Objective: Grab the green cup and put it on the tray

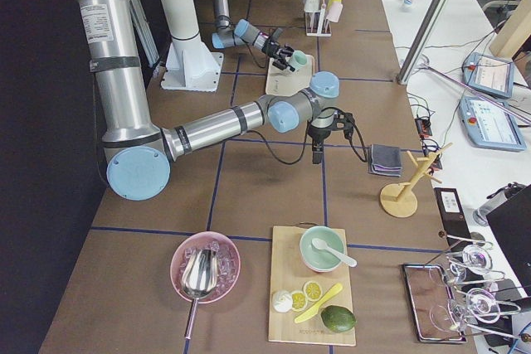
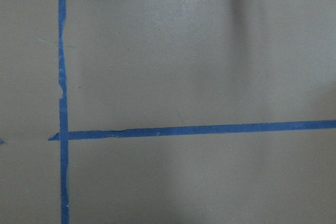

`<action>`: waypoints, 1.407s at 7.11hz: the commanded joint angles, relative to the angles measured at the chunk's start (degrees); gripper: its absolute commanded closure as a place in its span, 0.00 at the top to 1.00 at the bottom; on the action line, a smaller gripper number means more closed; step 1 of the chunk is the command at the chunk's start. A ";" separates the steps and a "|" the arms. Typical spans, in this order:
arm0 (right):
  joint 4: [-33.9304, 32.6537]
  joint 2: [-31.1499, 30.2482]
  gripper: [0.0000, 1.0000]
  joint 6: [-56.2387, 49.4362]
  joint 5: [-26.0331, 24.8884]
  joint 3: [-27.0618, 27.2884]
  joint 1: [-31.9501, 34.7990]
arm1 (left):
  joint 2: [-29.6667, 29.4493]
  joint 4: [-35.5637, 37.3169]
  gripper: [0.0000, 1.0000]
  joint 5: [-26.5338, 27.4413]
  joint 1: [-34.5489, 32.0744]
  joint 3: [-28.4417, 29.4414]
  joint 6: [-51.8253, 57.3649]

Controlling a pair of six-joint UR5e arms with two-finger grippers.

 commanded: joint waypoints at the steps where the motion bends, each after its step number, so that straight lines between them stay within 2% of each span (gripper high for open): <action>1: -0.02 0.00 1.00 0.13 -0.02 0.04 0.00 | 0.07 0.00 0.78 0.00 0.00 0.00 0.00; 5: 0.07 0.00 1.00 0.13 -0.02 0.04 0.00 | 0.07 0.00 0.78 0.00 0.00 0.00 0.00; 8: 0.07 0.00 1.00 0.13 -0.10 -0.04 0.00 | 0.59 -0.26 0.99 -2.20 -0.09 -1.31 4.92; 10: 0.07 0.00 1.00 0.13 -0.10 -0.13 0.00 | 0.51 -0.35 1.00 -2.28 -0.09 -1.58 4.92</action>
